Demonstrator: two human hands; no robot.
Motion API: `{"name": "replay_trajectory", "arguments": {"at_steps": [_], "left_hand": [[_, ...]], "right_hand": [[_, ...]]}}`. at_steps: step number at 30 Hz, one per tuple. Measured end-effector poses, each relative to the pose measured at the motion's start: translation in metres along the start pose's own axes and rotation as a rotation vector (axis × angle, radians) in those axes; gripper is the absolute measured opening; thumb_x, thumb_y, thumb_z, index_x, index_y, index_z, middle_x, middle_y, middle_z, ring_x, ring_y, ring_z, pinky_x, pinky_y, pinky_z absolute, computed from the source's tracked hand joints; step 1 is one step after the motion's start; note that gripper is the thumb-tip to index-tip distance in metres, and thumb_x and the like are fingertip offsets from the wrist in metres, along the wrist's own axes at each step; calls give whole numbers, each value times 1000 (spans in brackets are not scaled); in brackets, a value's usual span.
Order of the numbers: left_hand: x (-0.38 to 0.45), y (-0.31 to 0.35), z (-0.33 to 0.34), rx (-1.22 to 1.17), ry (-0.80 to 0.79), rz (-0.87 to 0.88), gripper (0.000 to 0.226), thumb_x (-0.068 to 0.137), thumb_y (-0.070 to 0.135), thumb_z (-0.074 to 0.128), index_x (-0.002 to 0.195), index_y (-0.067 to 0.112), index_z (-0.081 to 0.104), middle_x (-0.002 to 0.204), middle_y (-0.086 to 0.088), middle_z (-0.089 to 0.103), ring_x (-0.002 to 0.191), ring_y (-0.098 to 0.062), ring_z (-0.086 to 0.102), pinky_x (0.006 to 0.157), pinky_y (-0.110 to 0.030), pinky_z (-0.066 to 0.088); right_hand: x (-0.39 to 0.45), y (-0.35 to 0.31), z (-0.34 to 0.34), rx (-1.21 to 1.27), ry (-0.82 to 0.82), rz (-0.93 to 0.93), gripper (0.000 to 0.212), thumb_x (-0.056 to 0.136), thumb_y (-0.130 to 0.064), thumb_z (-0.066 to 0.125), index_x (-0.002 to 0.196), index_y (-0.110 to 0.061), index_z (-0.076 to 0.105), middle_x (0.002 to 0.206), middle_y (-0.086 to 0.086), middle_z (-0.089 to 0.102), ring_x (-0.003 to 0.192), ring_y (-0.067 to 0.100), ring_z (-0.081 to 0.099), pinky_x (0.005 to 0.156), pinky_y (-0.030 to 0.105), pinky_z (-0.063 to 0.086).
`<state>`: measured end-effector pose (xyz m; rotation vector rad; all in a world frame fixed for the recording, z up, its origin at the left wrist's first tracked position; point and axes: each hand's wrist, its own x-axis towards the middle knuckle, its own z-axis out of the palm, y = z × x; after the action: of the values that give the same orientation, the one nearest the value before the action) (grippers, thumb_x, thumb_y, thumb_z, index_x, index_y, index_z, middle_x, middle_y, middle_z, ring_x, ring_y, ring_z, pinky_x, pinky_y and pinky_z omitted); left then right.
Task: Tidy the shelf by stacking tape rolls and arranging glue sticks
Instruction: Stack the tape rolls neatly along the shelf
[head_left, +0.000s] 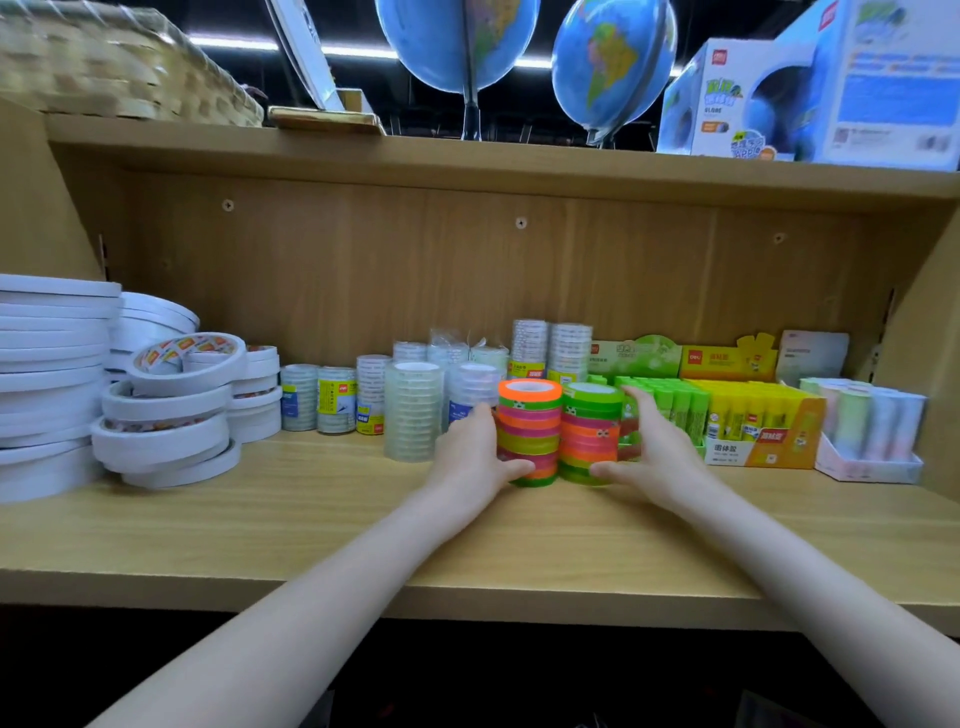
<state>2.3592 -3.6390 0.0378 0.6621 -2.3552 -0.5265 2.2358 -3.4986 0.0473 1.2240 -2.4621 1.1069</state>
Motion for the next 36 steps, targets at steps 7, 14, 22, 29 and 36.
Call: {"name": "replay_trajectory", "arguments": {"at_steps": [7,14,22,29,36], "left_hand": [[13,3,10,115,97,31,56,74,39,74,108,10,40,111,-11,62,104,-29,58,81,-34,46],[20,-5,11,56,118,2,52,74,37,75,101,13,39,104,-9,64,101,-27,58,76,-32,43],[24,-8,5,43,140,34,27,84,28,67,96,8,52,91,-9,67,89,-25,62,78,-36,49],[27,-14,-7,182,361,490,34,83,14,66,116,11,59,108,-5,59,103,-22,55,89,-33,43],[41,-7,-7,271,400,424,24,93,27,51,114,23,62,110,6,63,108,-17,51,101,-28,16]], "right_hand": [[12,6,-4,21,-21,-21,88,75,-15,76,144,-17,22,119,10,59,83,15,56,78,23,40],[20,0,5,39,4,-8,87,75,-13,76,143,-14,22,123,13,57,99,21,59,88,32,47],[34,-3,18,5,35,43,80,71,-19,80,134,-9,31,122,14,56,114,27,53,91,36,44],[37,1,11,147,73,12,86,71,-24,79,140,-15,28,124,9,52,108,23,55,91,36,46],[47,-7,-3,178,131,-51,24,82,-24,69,104,-17,63,109,1,61,90,13,55,75,25,38]]}}
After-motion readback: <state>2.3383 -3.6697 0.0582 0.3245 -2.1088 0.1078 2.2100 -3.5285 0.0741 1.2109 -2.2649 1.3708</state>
